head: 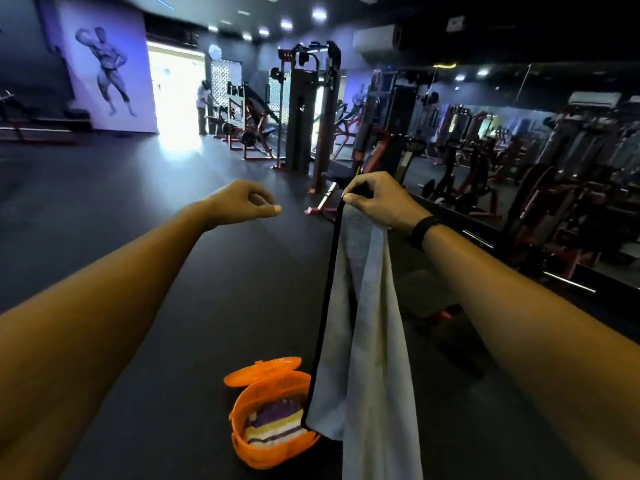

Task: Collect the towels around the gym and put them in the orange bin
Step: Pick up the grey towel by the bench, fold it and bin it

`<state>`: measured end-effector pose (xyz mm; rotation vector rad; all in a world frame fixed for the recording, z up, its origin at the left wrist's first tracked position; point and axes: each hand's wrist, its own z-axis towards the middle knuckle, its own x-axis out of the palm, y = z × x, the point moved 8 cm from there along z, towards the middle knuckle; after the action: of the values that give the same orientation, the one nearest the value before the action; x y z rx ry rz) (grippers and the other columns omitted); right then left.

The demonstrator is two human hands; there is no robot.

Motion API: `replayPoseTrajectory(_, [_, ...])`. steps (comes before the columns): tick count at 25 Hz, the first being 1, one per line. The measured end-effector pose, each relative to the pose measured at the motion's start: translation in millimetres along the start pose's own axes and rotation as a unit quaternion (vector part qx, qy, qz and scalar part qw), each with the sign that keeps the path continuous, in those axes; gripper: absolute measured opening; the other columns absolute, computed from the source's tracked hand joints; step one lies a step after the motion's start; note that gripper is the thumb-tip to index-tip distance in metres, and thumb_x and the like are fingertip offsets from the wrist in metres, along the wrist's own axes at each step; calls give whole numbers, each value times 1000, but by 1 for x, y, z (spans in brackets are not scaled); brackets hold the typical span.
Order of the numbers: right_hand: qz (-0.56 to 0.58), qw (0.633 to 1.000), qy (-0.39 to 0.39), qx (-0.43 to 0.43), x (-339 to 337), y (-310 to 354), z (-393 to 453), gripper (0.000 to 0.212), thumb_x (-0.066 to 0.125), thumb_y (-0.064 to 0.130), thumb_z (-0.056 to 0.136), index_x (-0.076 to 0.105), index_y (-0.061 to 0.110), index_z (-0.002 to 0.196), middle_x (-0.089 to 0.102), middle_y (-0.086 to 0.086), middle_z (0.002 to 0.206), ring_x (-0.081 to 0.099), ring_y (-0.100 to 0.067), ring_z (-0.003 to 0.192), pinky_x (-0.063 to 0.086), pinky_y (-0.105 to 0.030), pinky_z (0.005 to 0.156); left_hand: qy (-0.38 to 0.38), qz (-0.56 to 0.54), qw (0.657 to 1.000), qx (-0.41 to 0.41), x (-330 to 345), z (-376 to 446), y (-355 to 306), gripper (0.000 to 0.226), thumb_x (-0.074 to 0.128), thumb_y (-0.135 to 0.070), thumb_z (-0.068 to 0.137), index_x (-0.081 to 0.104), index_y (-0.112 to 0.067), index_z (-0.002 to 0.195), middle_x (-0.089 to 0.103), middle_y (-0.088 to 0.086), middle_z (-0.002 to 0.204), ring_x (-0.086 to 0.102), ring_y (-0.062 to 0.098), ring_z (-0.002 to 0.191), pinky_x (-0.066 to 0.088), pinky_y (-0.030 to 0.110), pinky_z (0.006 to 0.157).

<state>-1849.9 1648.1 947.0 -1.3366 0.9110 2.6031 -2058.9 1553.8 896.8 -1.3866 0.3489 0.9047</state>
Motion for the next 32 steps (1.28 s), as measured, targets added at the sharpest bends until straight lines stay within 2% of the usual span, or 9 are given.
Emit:
replayPoseTrajectory(4, [51, 998, -24, -27, -4, -24, 37, 12, 63, 17, 91, 69, 7, 94, 69, -4, 92, 63, -10, 88, 50, -20, 80, 72, -100, 992, 34, 50, 39, -33, 42, 70, -49, 73, 66, -22, 106, 70, 0, 103, 67, 12, 94, 55, 30, 81])
replayPoseTrajectory(7, [101, 994, -21, -45, -9, -37, 61, 9, 61, 15, 92, 67, 9, 94, 64, 3, 88, 59, -2, 83, 48, -14, 78, 136, -67, 987, 62, 101, 59, -41, 23, 73, -31, 82, 68, -16, 99, 72, -1, 94, 68, 2, 83, 53, 17, 72])
replayPoseTrajectory(12, [216, 971, -87, -59, -52, -76, 91, 5, 60, 13, 93, 64, 13, 90, 62, 1, 83, 57, -8, 79, 50, -18, 76, 144, 97, 985, 9, 150, 88, 14, 43, 68, -48, 81, 67, -5, 81, 66, 8, 78, 63, 21, 74, 54, 41, 74])
replayPoseTrajectory(15, [179, 976, -89, -81, -66, -108, 108, 6, 62, 12, 91, 65, 6, 92, 62, -1, 80, 57, -5, 73, 49, -17, 70, 55, 85, 993, -61, 134, 106, 11, 42, 53, -35, 97, 64, 5, 89, 59, 16, 80, 59, 27, 75, 49, 38, 71])
replayPoseTrajectory(18, [158, 980, -5, -121, -45, -126, 118, 14, 73, 14, 82, 65, 4, 88, 66, -5, 80, 61, -7, 71, 50, -20, 71, -83, 102, 989, -64, 94, 130, -18, 40, 50, -30, 98, 65, 7, 93, 64, 22, 88, 62, 30, 86, 51, 41, 80])
replayPoseTrajectory(21, [142, 976, 93, -133, -12, -126, 124, 32, 79, 30, 75, 67, 4, 91, 68, -5, 84, 62, -13, 74, 52, -27, 72, -127, 101, 985, -56, 78, 143, -51, 33, 51, -30, 97, 68, -2, 95, 68, 20, 102, 62, 33, 96, 51, 43, 87])
replayPoseTrajectory(24, [-54, 961, 190, -193, 16, -110, 125, 40, 73, 43, 79, 63, 5, 82, 62, -4, 74, 54, -15, 64, 42, -32, 64, -161, 87, 983, -25, 70, 139, -87, 24, 55, -26, 96, 67, -7, 86, 68, 19, 94, 57, 22, 81, 49, 39, 79])
replayPoseTrajectory(28, [9, 963, 104, -249, -15, -89, 140, 30, 64, 23, 89, 54, 6, 66, 50, -10, 62, 45, -18, 59, 33, -31, 58, -158, 25, 986, -48, 70, 109, -74, 39, 75, -38, 79, 70, -4, 96, 71, 15, 95, 67, 23, 87, 54, 40, 77])
replayPoseTrajectory(32, [171, 970, -5, -175, -48, -98, 157, 33, 61, 22, 91, 50, 19, 60, 50, 0, 61, 46, -11, 60, 35, -26, 56, 0, 240, 937, -255, 99, 62, -2, 44, 79, -52, 68, 67, -14, 85, 65, -1, 86, 61, 16, 76, 51, 29, 68])
